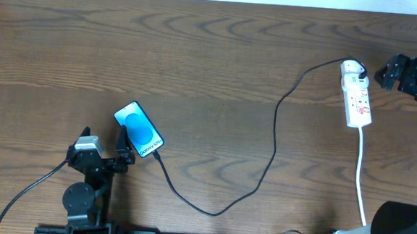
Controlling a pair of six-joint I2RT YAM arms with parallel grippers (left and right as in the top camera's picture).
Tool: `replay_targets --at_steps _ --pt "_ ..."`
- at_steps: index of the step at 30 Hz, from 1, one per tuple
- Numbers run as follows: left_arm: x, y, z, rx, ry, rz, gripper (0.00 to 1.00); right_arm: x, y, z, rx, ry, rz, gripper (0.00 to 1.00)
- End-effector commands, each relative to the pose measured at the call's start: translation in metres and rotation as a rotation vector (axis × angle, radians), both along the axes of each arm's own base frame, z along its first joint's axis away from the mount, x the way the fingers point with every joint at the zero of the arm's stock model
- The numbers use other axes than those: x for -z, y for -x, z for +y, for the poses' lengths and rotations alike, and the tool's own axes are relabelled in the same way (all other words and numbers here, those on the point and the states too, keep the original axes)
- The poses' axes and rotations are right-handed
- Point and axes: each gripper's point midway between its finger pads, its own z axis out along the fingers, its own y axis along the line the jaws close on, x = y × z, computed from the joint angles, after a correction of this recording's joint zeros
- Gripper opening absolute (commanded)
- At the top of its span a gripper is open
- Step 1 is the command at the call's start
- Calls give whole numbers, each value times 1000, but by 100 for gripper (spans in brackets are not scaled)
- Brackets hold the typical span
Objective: Plug charger to phone and switch on socket
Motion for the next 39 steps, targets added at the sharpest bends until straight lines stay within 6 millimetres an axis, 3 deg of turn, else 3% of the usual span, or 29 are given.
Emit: replay_targets --at_steps 1,21,27,39 --pt "17 2 1 -6 -3 65 88 -4 2 2 8 -9 -11 99" --pt "16 2 -2 25 -107 66 88 -4 2 2 8 -9 -11 99" --pt "13 2 -21 146 -238 44 88 -4 2 2 8 -9 -11 99" --pt "13 2 -21 137 -132 46 88 -4 2 2 8 -9 -11 99"
